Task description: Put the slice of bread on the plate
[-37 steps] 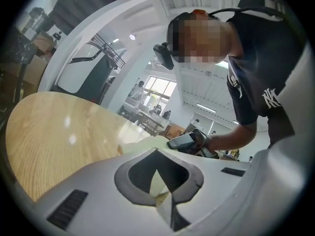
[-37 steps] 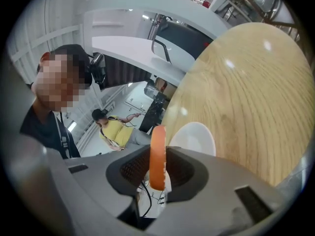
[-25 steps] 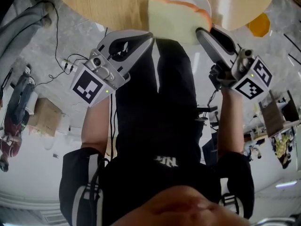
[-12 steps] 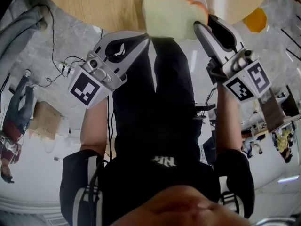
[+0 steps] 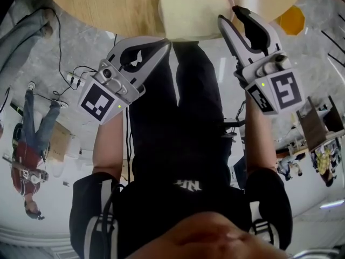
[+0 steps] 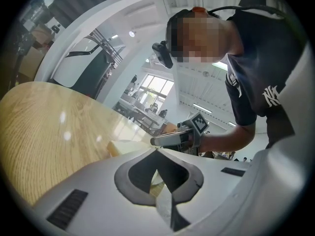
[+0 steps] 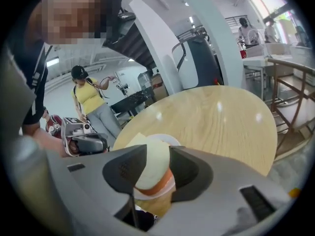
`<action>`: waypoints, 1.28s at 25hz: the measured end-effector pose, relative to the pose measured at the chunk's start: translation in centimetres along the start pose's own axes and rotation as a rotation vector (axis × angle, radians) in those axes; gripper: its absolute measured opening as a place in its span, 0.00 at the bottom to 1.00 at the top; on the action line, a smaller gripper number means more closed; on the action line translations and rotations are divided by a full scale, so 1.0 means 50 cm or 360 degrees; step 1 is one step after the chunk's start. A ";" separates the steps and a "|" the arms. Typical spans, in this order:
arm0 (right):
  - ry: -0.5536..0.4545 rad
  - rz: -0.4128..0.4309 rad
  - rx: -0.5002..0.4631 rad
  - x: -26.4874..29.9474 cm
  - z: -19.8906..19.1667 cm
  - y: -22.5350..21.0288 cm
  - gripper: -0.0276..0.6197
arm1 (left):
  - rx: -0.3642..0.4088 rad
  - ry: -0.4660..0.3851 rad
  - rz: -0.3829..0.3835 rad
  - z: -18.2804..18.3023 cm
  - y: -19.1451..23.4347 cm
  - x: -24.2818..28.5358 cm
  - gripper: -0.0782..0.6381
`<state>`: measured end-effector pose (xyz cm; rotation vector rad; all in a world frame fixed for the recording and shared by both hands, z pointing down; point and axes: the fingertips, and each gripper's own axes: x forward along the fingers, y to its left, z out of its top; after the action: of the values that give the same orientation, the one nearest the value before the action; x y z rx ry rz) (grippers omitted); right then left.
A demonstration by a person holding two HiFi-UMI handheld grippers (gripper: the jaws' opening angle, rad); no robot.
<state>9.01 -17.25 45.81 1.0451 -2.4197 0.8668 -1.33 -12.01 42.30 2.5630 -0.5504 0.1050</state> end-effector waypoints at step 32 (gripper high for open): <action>-0.0759 0.1269 -0.0551 -0.314 0.180 0.428 0.04 | 0.0391 -0.0228 -0.0229 0.239 -0.247 -0.094 0.12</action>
<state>2.60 -3.52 22.26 0.1256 -3.3014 0.3770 -1.04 -6.55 25.37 2.8573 -0.4252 -0.0664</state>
